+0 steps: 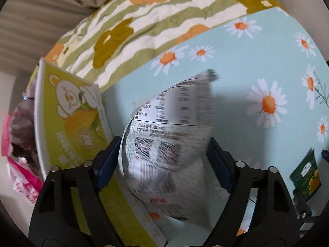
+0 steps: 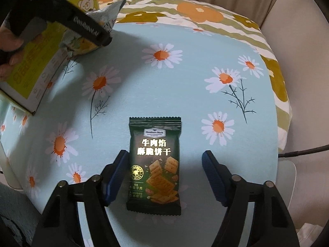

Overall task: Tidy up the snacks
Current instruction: 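Grasp the white bag with the left gripper while the right grasps the green cracker packet, then carry both snacks over the box and open both grippers to drop them in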

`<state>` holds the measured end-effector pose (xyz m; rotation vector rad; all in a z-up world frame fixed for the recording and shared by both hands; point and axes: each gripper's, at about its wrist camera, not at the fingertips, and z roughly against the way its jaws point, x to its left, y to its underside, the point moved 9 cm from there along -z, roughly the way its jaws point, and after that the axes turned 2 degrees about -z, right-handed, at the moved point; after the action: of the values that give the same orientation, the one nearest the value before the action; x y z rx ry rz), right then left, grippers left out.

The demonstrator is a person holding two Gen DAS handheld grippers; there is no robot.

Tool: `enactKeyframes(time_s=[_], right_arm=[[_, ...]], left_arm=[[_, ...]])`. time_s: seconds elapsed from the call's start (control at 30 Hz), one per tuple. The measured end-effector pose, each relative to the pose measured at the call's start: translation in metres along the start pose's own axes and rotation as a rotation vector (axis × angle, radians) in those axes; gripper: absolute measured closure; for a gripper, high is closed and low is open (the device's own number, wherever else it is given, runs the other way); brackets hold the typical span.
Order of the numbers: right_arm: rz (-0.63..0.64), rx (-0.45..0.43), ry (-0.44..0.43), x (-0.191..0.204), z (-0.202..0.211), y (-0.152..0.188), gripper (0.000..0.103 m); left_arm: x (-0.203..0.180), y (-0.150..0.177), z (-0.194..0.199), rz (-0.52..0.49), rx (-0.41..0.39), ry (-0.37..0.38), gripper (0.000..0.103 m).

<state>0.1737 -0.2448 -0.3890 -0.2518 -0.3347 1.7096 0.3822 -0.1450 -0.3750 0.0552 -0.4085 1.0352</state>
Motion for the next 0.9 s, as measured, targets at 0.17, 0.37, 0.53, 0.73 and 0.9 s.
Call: enactKeyframes(time_s=[0.17,0.37,0.53,0.73,0.9], right_arm=[[-0.022,-0.009,0.007,0.000,0.002,-0.001,0.049],[-0.035,-0.017,0.007,0.001,0.003,-0.005,0.062],[-0.044,-0.019,0.010,-0.002,0.003,-0.006,0.062],[-0.080,-0.049,0.007,-0.013,0.019,-0.009,0.062],[-0.104,-0.105,0.008,-0.025,0.049,-0.018,0.062]], left_arm=[[-0.002,0.003,-0.004,0.014,0.018,0.027,0.046],[-0.006,0.003,0.004,0.008,-0.016,0.055,0.061],[-0.012,0.005,0.018,0.007,-0.052,0.088,0.061],[-0.016,0.005,0.053,0.029,-0.112,0.123,0.061],[-0.015,0.011,0.090,0.065,-0.172,0.146,0.061]])
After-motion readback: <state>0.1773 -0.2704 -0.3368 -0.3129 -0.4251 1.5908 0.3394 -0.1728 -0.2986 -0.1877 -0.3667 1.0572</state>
